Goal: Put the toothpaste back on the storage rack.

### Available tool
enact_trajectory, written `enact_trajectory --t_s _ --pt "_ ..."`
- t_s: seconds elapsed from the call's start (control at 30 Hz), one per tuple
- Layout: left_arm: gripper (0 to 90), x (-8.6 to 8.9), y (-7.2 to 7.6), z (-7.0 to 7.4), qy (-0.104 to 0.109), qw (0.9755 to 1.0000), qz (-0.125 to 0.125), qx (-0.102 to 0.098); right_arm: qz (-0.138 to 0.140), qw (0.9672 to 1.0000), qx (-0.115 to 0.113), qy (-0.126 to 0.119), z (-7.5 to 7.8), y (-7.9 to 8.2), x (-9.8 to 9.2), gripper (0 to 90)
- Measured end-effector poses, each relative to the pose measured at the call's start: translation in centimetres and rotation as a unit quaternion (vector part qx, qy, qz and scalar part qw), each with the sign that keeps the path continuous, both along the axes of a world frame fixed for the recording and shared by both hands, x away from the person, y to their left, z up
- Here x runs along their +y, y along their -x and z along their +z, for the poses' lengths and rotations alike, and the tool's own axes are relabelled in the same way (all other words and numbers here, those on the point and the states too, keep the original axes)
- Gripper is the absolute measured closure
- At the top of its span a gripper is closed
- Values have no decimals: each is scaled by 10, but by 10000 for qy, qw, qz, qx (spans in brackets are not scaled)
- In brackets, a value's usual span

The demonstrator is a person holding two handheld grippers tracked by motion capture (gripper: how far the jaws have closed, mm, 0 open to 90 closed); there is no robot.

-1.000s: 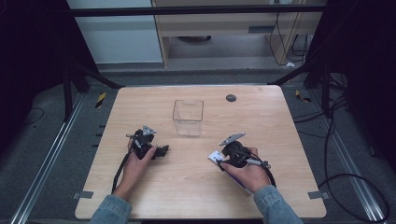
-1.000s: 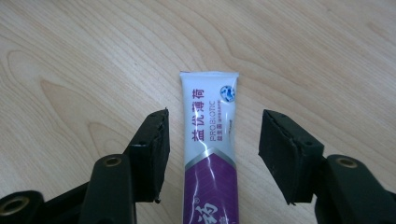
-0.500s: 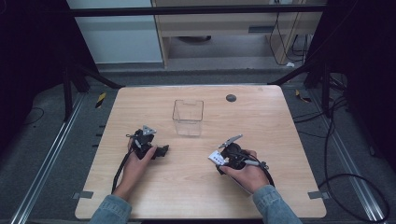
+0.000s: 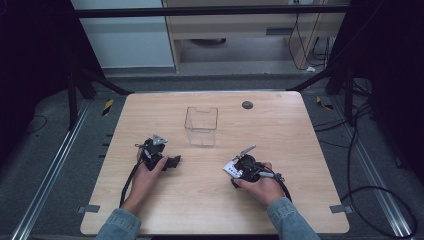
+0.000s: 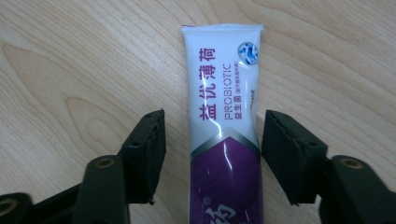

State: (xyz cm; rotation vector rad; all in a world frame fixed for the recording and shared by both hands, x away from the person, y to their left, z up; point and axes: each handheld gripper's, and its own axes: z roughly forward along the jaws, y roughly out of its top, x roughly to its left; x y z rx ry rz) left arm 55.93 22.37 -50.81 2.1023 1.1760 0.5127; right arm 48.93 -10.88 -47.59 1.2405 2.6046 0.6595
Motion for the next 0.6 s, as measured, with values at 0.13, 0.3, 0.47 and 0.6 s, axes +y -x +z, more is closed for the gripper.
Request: enact_trajectory --t_s 0.13,0.3,0.47,0.6 --pt "0 0 0 0 0 10000 -2 0 -17 10000 59 -22 -2 -5 0 459" --pt "0 0 0 0 1 10000 0 0 42 9999 35 159 -1 -4 1 497" --pt "0 0 0 0 1 10000 -1 1 57 9997 -7 228 0 -2 3 558" --pt "0 0 0 0 3 10000 1 0 138 9996 -9 233 0 -2 2 586"
